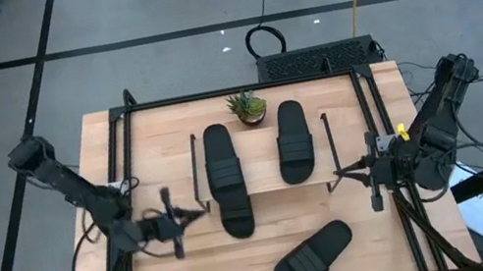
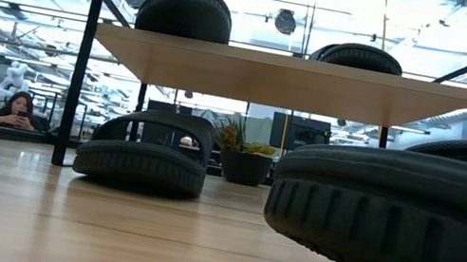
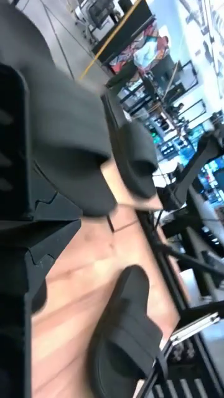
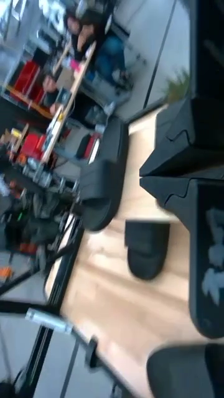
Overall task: Pick and place slides into the shelf
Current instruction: Put the black slide under the shelf
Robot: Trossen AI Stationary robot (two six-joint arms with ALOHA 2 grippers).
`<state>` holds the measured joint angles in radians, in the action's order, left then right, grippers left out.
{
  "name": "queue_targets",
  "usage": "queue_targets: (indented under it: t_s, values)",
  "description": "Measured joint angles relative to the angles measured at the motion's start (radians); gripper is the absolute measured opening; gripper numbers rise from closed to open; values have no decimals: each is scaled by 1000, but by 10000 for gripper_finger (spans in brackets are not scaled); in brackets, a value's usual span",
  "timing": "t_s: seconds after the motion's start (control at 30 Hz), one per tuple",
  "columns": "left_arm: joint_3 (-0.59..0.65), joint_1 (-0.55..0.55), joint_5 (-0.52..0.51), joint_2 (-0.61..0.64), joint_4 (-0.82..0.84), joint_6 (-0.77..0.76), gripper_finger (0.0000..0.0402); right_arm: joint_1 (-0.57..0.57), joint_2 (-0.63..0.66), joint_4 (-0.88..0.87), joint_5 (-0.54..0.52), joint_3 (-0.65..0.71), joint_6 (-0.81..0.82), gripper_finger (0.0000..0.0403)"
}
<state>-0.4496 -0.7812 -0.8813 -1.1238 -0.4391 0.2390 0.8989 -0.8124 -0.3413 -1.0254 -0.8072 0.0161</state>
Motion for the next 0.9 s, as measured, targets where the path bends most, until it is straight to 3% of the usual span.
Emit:
queue_targets:
  t_s: [0.2, 0.43, 0.6, 0.9]
  values:
    - [-250, 2, 24, -318, 126, -57, 2, 0, -3, 97, -22, 61, 12, 0]
    - [-504, 42, 82, -524, 340, -162, 3, 0, -3, 238, -21, 99, -81, 0]
    - [-632, 65, 236, -661, 332, -28, 23, 0, -4, 247, -17, 100, -107, 0]
    - [-883, 123, 298, -906, 348, 23, 78, 0, -4, 316, -17, 160, -103, 0]
